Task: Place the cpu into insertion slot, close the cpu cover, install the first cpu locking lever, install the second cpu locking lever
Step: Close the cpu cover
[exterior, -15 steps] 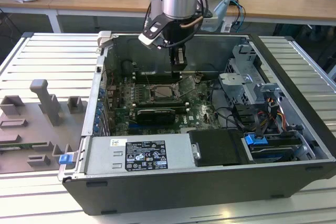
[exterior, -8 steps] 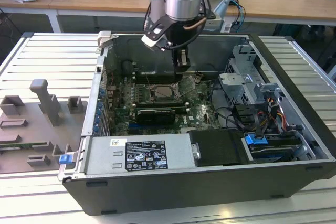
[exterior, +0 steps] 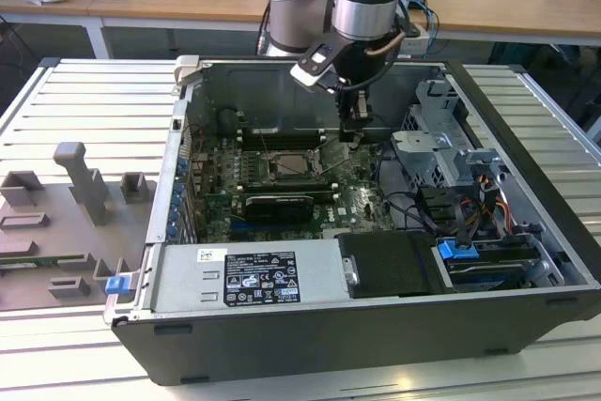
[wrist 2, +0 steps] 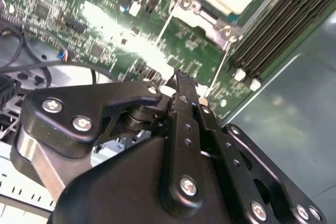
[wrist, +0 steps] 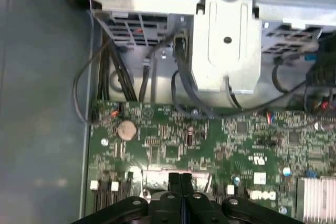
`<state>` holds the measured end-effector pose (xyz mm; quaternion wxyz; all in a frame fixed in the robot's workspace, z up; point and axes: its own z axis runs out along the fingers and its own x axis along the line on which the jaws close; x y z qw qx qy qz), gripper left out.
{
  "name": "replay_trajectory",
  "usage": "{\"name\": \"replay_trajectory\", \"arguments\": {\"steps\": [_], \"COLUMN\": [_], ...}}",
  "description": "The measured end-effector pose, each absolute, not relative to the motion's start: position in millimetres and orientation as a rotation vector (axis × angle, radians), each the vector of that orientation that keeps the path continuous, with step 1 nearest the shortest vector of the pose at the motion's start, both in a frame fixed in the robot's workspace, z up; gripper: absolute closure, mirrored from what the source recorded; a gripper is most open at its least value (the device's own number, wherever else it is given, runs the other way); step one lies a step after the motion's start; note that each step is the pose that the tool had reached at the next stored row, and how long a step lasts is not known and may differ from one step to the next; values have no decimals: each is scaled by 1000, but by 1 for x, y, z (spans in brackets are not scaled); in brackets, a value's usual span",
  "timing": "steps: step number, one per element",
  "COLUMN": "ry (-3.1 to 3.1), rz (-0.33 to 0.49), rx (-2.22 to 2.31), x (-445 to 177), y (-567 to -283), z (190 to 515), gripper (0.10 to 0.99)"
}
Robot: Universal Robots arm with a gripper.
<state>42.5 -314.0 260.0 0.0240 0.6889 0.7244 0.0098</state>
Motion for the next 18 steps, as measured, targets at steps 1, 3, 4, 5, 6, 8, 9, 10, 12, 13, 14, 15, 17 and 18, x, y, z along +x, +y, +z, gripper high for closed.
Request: {"name": "replay_trajectory", "arguments": {"steps": [1, 3, 4, 5, 6, 8, 9, 10, 12, 13, 14, 15, 17, 18], "ry": [2242, 2242, 2242, 2242, 2242, 2242, 2242, 2243, 2243, 2243, 2243, 2243, 2243, 2243], "rz": [30, 30, 30, 30, 30, 30, 30, 31, 30, 31, 31, 31, 31, 31], "rx": [2132, 2132, 2132, 2132, 2132, 2132, 2132, 2132, 2133, 2133, 2133, 2133, 2133, 2133], "x": [45, 49, 51, 53, 54, 57, 58, 59, 62, 63, 64, 64, 64, 64], "y": [-314, -314, -314, -314, -314, -313, -313, -313, -313, -313, -312, -312, -312, -312], "z": [259, 258, 258, 258, 257, 256, 256, 255, 254, 253, 252, 249, 244, 242], "gripper": [980, 980, 980, 980, 980, 980, 980, 980, 980, 980, 980, 980, 980, 980]}}
